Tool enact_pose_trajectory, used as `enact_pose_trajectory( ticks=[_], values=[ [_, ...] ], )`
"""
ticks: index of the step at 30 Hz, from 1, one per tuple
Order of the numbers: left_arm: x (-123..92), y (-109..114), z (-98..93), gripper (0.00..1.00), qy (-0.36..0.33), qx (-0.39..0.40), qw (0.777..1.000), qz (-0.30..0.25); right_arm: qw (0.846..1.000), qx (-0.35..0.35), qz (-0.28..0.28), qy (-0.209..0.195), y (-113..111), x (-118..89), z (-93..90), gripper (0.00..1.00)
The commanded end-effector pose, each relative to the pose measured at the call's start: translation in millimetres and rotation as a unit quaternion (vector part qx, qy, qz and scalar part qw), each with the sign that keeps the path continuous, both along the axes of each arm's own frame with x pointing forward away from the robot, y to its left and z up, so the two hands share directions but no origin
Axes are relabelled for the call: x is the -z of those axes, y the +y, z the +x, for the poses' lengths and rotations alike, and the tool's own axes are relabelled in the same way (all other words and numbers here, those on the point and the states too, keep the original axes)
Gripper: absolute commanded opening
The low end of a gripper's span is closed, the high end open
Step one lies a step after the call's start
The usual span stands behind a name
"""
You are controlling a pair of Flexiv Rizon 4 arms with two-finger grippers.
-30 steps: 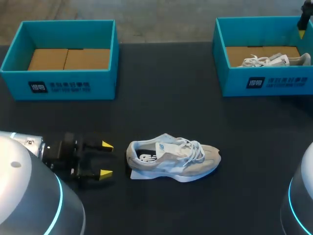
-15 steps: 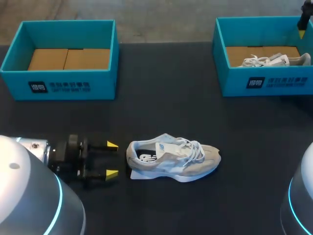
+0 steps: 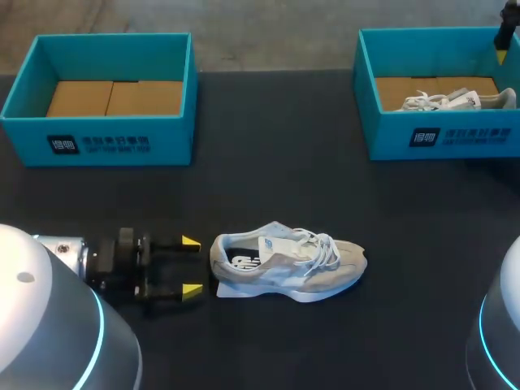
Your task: Take the shoe out of the shoebox, open the shoe tongue, remove and reinsert the insole, then place the shoe into the shoebox
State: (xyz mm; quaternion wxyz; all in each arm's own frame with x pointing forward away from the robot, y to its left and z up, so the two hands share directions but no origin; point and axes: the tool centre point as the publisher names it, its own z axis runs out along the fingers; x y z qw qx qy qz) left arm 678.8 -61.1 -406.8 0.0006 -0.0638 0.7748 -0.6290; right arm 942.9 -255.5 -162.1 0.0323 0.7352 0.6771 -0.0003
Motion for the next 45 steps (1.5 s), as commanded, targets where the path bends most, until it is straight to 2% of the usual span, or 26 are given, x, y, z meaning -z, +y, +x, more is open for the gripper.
enact_pose_trajectory(
  ticks=[1, 26, 45],
  values=[
    [3, -10, 4.6, 1.0, -0.001, -0.004, 1.0, -0.001, 1.0, 0.001, -0.001, 0.0, 0, 0, -0.5, 1.0],
    [11, -41, 11.6, 1.0, 0.01, 0.01, 1.0, -0.014, 1.0, 0.001, -0.001, 0.0, 0, 0, -0.5, 1.0],
    [12, -61, 8.1, 1.0, 0.001, 0.03, 0.999, -0.013, 1.0, 0.001, -0.001, 0.0, 0, 0, -0.5, 1.0]
  ],
)
